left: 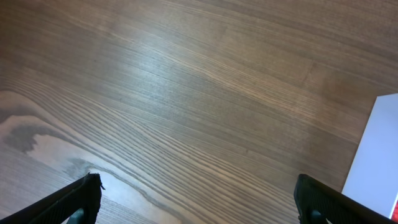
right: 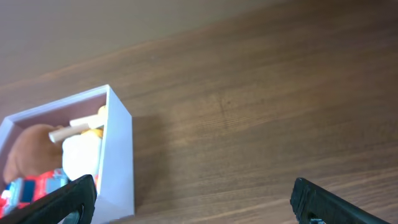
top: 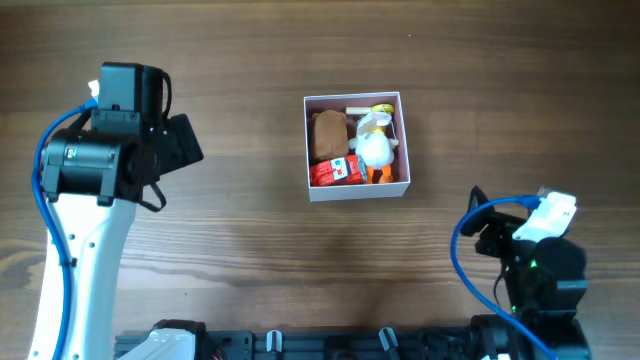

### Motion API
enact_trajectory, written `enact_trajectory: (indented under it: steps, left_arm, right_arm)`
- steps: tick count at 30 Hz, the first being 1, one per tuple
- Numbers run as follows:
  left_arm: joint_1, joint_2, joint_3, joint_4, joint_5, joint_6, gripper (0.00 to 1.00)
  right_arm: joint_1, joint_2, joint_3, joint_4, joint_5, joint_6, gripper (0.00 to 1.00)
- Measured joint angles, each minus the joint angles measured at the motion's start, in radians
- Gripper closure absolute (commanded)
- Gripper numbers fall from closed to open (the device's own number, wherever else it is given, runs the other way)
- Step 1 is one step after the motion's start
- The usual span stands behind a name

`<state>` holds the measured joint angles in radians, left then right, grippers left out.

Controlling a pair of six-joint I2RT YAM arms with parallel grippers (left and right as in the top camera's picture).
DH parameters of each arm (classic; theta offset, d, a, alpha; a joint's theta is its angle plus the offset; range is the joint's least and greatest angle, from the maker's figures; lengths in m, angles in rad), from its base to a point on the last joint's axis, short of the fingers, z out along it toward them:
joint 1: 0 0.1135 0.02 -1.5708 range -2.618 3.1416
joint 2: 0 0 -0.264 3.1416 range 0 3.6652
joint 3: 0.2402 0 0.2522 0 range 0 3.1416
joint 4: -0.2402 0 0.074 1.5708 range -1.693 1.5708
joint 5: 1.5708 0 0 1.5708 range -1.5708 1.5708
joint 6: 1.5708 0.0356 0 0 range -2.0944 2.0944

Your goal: Pack container

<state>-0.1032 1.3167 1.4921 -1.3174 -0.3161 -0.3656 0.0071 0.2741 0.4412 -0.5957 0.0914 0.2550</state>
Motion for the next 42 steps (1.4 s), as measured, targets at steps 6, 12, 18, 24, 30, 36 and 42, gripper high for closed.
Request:
enact_trajectory:
  steps: [6,12,18,24,30,36,42]
  left_arm:
    - [0.0,0.0,0.0,0.0,0.0,0.0,0.0]
    - [0.0,0.0,0.0,0.0,0.0,0.0,0.0]
    - [0.0,0.0,0.0,0.0,0.0,0.0,0.0]
    - [0.0,0.0,0.0,0.0,0.0,0.0,0.0]
    - [0.0,0.0,0.0,0.0,0.0,0.0,0.0]
    - [0.0,0.0,0.0,0.0,0.0,0.0,0.0]
    - [-0.001,-0.064,-0.003,0.0,0.0,0.0,0.0]
  right_arm:
    - [-0.002,-0.164,-0.167,0.01,0.01,0.0,0.0]
    - [-0.002,-0.232,-0.273,0.037,0.011,0.0,0.0]
    - [-0.002,-0.254,-0.276,0.058,0.011,0.0,0.0]
    - [-0.002,-0.255,-0.276,0.058,0.011,0.0,0.0]
    - [-0.002,-0.255,-0.276,0.058,0.011,0.0,0.0]
    - [-0.002,-0.255,-0.276,0.058,0.011,0.0,0.0]
    - [-0.002,-0.255,-0.276,0.058,0.011,0.0,0.0]
